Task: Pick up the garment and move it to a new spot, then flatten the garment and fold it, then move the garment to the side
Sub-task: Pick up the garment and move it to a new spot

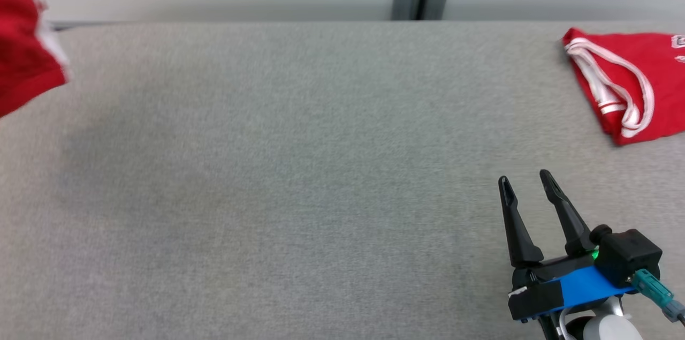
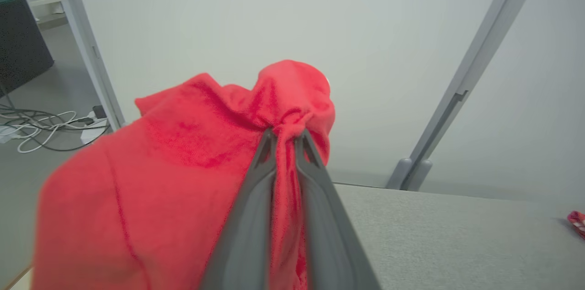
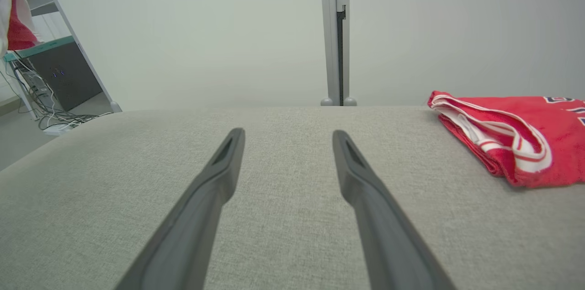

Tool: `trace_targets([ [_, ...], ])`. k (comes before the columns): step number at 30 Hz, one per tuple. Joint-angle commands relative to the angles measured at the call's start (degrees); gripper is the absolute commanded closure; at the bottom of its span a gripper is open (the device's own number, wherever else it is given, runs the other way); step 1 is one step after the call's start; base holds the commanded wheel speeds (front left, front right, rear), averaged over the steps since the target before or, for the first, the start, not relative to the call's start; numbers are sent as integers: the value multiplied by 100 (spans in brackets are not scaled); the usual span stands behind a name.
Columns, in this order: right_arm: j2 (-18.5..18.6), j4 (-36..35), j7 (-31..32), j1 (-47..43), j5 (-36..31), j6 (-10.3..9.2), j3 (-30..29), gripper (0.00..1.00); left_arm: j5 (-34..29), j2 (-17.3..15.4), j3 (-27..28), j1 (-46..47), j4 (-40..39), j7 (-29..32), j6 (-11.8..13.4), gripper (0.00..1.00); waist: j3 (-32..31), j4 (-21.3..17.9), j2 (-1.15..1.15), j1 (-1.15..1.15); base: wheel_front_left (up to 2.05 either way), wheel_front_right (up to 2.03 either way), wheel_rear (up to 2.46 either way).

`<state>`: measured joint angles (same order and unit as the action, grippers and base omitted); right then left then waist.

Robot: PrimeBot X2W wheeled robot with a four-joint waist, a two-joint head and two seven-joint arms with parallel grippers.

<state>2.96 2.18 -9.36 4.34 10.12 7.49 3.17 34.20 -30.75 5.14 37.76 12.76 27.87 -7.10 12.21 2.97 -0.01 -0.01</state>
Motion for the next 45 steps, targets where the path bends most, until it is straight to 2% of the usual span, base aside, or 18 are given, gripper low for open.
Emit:
trace_targets([
  [1,-5,33,-59,-64,62,1,-3,0,28,121,-101,46,-230,95,-19,100,-265,-235,1,1,0,0,0],
  [8,-6,200,-155,-91,219,1,45,0,301,593,-751,86,-1642,904,96,100,-562,-657,1,1,0,0,0],
  [15,-7,282,-223,9,317,1,127,0,501,1032,-1477,-140,-2111,1376,83,100,-447,-1201,1,1,0,0,0],
  [17,-7,305,-239,10,344,1,129,0,421,1142,-1730,-284,-2046,1354,63,100,-395,-1333,1,1,0,0,0],
  [21,-7,366,-289,43,435,1,191,0,332,1497,-2084,-673,-1610,931,51,100,-267,-1617,1,1,0,0,0],
  [26,-6,416,-331,48,409,1,171,0,119,2065,-2494,-1143,-601,144,66,100,-180,-1833,1,1,0,0,0],
  [30,-8,412,-351,84,439,1,191,0,-279,2287,-2882,-1301,353,-316,105,100,-149,-1875,1,1,0,0,0],
  [31,-7,416,-351,90,446,1,200,0,-368,2325,-2964,-1291,520,-416,98,84,-146,-1871,1,1,0,0,0],
  [32,-7,423,-355,99,453,1,220,0,-442,2372,-3032,-1273,695,-529,97,50,-146,-1861,1,1,0,0,0],
  [33,-7,433,-360,100,467,1,234,0,-500,2416,-3099,-1256,829,-645,89,0,-152,-1838,1,1,0,0,0],
  [38,-6,502,-361,-6,431,1,217,0,-391,2589,-3051,-1352,1161,-1353,98,0,-275,-1644,1,1,0,0,0],
  [42,-6,490,-329,-77,391,1,136,0,-343,2640,-2922,-1531,1051,-2098,144,0,-427,-1431,1,1,0,0,0],
  [45,-6,450,-283,-136,326,1,44,0,-278,2596,-2922,-1748,876,-2489,85,0,-539,-1229,1,1,0,0,0],
])
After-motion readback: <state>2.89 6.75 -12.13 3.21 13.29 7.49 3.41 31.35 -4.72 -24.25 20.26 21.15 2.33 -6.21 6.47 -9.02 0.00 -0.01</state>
